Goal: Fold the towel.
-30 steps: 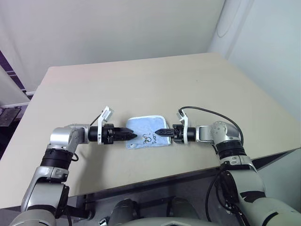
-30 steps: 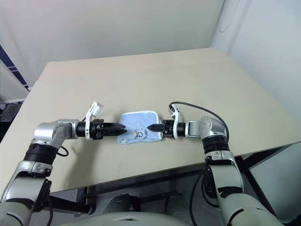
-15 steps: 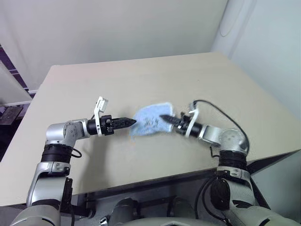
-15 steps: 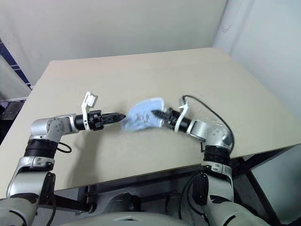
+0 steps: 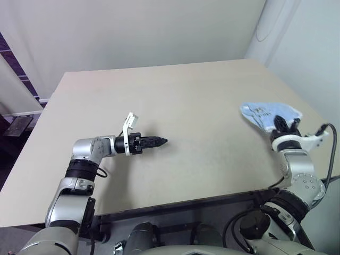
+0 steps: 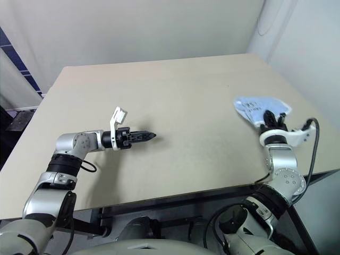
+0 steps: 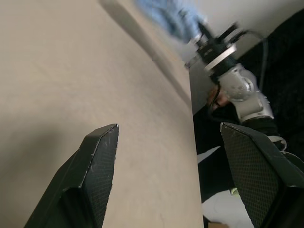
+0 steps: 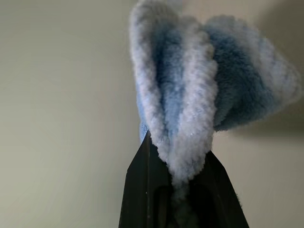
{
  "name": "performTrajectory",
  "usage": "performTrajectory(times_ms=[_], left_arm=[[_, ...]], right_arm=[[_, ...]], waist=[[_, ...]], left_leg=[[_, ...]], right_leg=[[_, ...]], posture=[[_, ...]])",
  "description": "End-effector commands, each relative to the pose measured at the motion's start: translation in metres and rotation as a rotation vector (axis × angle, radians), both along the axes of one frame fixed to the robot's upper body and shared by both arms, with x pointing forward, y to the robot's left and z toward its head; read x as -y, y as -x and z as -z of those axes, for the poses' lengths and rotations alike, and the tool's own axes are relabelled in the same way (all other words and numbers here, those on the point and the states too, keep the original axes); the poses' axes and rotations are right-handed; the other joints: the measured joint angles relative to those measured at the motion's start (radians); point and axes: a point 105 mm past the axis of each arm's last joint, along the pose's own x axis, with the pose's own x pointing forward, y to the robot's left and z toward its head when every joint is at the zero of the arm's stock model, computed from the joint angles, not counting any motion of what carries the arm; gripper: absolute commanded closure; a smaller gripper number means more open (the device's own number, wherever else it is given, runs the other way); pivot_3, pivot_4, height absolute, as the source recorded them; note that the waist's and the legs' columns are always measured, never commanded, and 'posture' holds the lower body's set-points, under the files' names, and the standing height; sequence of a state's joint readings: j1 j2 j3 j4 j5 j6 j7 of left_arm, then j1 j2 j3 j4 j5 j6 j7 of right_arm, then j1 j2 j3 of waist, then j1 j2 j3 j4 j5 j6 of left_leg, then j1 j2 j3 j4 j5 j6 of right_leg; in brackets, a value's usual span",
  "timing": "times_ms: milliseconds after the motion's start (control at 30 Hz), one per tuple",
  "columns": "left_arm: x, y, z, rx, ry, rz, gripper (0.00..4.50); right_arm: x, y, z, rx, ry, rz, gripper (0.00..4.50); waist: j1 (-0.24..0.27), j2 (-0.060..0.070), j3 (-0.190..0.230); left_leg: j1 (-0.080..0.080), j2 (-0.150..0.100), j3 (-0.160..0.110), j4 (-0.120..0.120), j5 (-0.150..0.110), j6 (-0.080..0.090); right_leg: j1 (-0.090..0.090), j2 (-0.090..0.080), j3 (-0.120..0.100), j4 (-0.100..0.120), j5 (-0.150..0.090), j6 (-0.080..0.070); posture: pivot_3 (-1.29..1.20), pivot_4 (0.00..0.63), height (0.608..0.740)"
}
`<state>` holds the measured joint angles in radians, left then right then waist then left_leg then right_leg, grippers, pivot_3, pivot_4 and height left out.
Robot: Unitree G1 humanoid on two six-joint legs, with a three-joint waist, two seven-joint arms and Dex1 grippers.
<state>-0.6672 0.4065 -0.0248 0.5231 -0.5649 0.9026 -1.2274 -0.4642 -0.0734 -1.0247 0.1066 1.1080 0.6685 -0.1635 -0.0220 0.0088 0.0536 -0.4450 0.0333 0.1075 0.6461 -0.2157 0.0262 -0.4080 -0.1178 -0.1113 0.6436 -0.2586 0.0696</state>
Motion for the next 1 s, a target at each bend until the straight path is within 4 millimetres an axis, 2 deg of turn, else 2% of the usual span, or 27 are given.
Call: performTrajectory(times_ms=[33,100,300,433,600,733,900,1000], left_arm=[[0.002,-0.004,-0.011,0.066,-0.004,0.02,0.92],[0.002,-0.003,-0.01,0.08,-0.009,0.023,0.92],[-0.005,-0.002,-0.009,0.074,0.001,0.013,0.92],[-0.006,-0.001,-0.005,0.076,-0.012,0.011,0.92],[-0.01,-0.002,-0.006,0.067,0.0,-0.005,0.92],[-0.017,-0.003,-0.012,0.073,0.009,-0.028,0.92],[-0.028,-0.001,-0.013,0.107,-0.025,-0.03,0.92],[-0.035,-0.002,-0.016,0.132,-0.036,-0.039,0.92]], right_arm=[[0.014,0.007,0.016,-0.074,-0.045,0.071,4.47],[0.016,0.009,0.024,-0.113,-0.053,0.076,4.47],[0.015,0.013,0.031,-0.159,-0.028,0.048,4.47],[0.018,0.014,0.027,-0.161,0.0,0.038,3.31],[0.017,0.017,0.021,-0.151,0.021,0.002,1.42],[0.019,0.036,0.001,-0.095,0.097,-0.046,0.03],[0.018,0.072,-0.026,-0.045,0.218,-0.123,0.03],[0.005,0.088,-0.051,-0.036,0.4,-0.212,0.03]], waist=[[-0.001,0.001,0.0],[-0.001,0.002,0.001],[0.005,0.002,0.001],[0.006,0.002,0.001],[0.005,0.003,0.002],[0.007,0.003,0.002],[0.008,0.003,0.002],[0.007,0.004,0.002]], left_leg=[[0.0,0.0,0.0,0.0,0.001,0.001],[0.001,0.0,0.0,0.0,0.001,0.002],[0.002,0.0,0.0,0.002,0.0,0.001],[0.002,0.0,-0.001,0.003,0.0,0.0],[0.001,0.0,0.0,0.002,0.001,0.001],[0.001,0.0,-0.001,0.002,0.001,0.001],[0.001,0.0,-0.001,0.001,-0.001,0.0],[0.001,0.0,-0.001,0.001,-0.001,0.0]], right_leg=[[0.0,0.0,0.0,0.001,0.0,0.001],[0.0,0.0,0.0,0.002,0.0,0.002],[0.001,0.0,0.0,0.002,-0.001,-0.001],[0.0,-0.001,0.0,0.001,-0.002,-0.001],[0.001,-0.001,0.0,0.001,-0.002,-0.001],[0.001,-0.001,0.0,0.001,-0.002,-0.001],[0.001,-0.001,0.0,0.0,-0.002,0.0],[0.001,-0.002,0.0,-0.002,-0.002,0.0]], posture=[[0.0,0.0,0.716],[0.0,0.0,0.716],[0.0,0.0,0.716],[0.0,0.0,0.716],[0.0,0.0,0.716],[0.0,0.0,0.716],[0.0,0.0,0.716],[0.0,0.0,0.716]])
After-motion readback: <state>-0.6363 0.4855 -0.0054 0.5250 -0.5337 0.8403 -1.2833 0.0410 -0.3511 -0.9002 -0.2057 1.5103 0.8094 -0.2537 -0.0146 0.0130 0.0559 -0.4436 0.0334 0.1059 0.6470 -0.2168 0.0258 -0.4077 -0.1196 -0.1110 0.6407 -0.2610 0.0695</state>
